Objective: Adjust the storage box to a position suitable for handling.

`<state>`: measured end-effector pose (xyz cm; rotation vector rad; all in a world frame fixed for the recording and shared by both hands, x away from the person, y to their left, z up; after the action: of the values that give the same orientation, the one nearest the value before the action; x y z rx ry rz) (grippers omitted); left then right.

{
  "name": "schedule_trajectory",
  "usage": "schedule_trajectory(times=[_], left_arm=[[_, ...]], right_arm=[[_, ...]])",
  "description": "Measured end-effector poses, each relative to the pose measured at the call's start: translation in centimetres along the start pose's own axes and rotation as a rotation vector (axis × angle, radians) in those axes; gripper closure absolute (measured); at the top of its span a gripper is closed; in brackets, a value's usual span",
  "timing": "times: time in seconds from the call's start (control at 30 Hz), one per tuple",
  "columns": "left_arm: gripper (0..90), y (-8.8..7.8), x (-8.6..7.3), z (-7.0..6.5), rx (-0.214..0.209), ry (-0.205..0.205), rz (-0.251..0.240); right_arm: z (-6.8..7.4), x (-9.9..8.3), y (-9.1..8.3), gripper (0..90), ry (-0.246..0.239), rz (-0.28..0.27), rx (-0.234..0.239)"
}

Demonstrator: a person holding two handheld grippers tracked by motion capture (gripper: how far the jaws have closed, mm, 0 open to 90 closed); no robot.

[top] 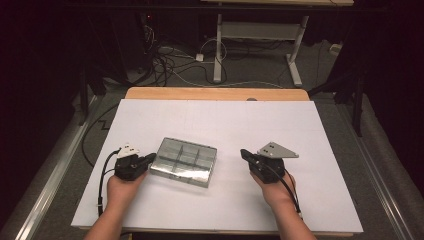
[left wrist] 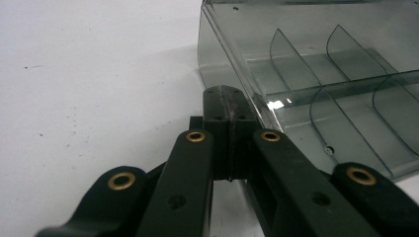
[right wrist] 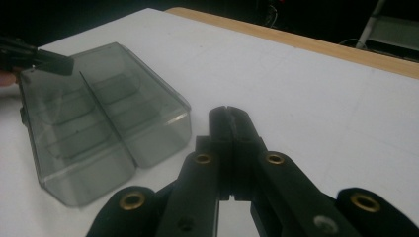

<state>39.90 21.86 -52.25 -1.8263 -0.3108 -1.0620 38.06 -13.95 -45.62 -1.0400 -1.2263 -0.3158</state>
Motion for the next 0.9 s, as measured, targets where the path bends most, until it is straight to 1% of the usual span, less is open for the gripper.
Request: schedule_trajectory(times=[0.03,0.07,0.1,0.13,0.17,0.2,0.23,0.27,0.3,0.33,0.4,0.43,0.47,0.53,0.57,0.6,0.63,0.67,0.7,0.73,0.77,0.8,0.83,0.87,0.9], left_arm=[[88.0,0.0,0.0,-0.1,-0.007,-0.001,0.000],[88.0,0.0,-0.1,-0.3,-0.015,0.005,0.003],[88.0,0.0,-0.1,-0.6,-0.023,0.015,0.007],[88.0,0.0,-0.2,-1.0,-0.030,0.030,0.012],[88.0,-0.1,-0.2,-1.4,-0.033,0.044,0.015],[88.0,-0.1,-0.3,-2.0,-0.038,0.063,0.021],[88.0,-0.2,-0.5,-2.9,-0.047,0.091,0.019],[88.0,-0.2,-0.5,-2.9,-0.047,0.091,0.019],[88.0,-0.2,-0.6,-3.4,-0.055,0.102,0.022],[88.0,-0.2,-0.8,-4.3,-0.076,0.113,0.025],[88.0,-0.1,-1.0,-5.2,-0.096,0.131,0.033],[88.0,-0.1,-1.0,-5.2,-0.096,0.131,0.033],[88.0,0.0,-1.0,-5.5,-0.106,0.137,0.035],[88.0,0.1,-1.1,-6.2,-0.133,0.160,0.040],[88.0,0.1,-1.1,-6.3,-0.139,0.164,0.039],[88.0,0.1,-1.0,-6.2,-0.146,0.158,0.034],[88.0,0.2,-0.9,-5.9,-0.143,0.144,0.024],[88.0,0.3,-0.5,-5.3,-0.126,0.111,0.002],[88.0,0.3,-0.5,-5.3,-0.126,0.111,0.002],[88.0,0.6,-0.1,-4.8,-0.108,0.099,-0.003],[88.0,1.1,0.7,-4.0,-0.072,0.094,-0.007],[88.0,1.1,0.7,-4.0,-0.072,0.094,-0.007],[88.0,1.4,1.3,-3.6,-0.057,0.090,-0.013],[88.0,2.4,2.5,-2.8,-0.036,0.077,-0.025],[88.0,2.4,2.5,-2.8,-0.036,0.077,-0.025]], right_arm=[[-0.2,-0.3,-0.4,90.0,-0.016,0.003,-0.010],[-0.2,-0.3,-0.4,90.0,-0.016,0.003,-0.010],[-0.3,-0.6,-0.9,90.0,-0.020,0.005,-0.015],[-0.8,-1.4,-1.8,90.0,-0.024,0.008,-0.027],[-0.8,-1.4,-1.8,90.0,-0.024,0.008,-0.027],[-1.4,-2.2,-2.5,90.0,-0.022,0.009,-0.040],[-1.6,-2.6,-2.7,90.0,-0.017,0.010,-0.042],[-1.9,-3.0,-2.9,90.0,-0.013,0.014,-0.046],[-2.3,-3.5,-3.1,90.0,-0.010,0.021,-0.053],[-2.7,-4.1,-3.3,90.0,0.004,0.025,-0.059],[-3.2,-4.7,-3.5,90.0,0.027,0.018,-0.057],[-3.4,-5.1,-3.6,90.0,0.038,0.015,-0.057],[-3.4,-5.3,-3.7,90.0,0.041,0.017,-0.056],[-3.5,-5.5,-3.7,90.0,0.039,0.021,-0.056],[-3.7,-6.0,-3.9,90.0,0.034,0.032,-0.068],[-3.7,-6.0,-3.9,90.0,0.034,0.032,-0.068],[-3.8,-6.2,-3.9,90.0,0.046,0.032,-0.063],[-3.9,-6.4,-4.0,90.0,0.055,0.034,-0.063],[-4.0,-6.4,-4.0,90.0,0.050,0.034,-0.063],[-4.1,-6.4,-4.1,90.0,0.060,0.029,-0.055],[-4.1,-6.3,-4.1,90.0,0.062,0.026,-0.052],[-4.1,-6.3,-4.1,90.0,0.067,0.024,-0.050],[-4.1,-6.3,-4.1,90.0,0.066,0.024,-0.048],[-4.1,-6.4,-4.0,90.0,0.063,0.026,-0.045],[-4.1,-6.5,-4.0,90.0,0.063,0.028,-0.044]])
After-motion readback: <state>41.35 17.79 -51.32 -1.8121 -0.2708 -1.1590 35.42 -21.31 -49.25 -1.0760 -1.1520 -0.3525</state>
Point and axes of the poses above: each handheld gripper's, and its own axes: y roughly forward along the jaws, x roughly out of its top, z roughly to its left, the point moved 6 cm from there along y, roughly forward along the jaws, and after that the axes turned 3 degrees about z, right-handed, at the moved point
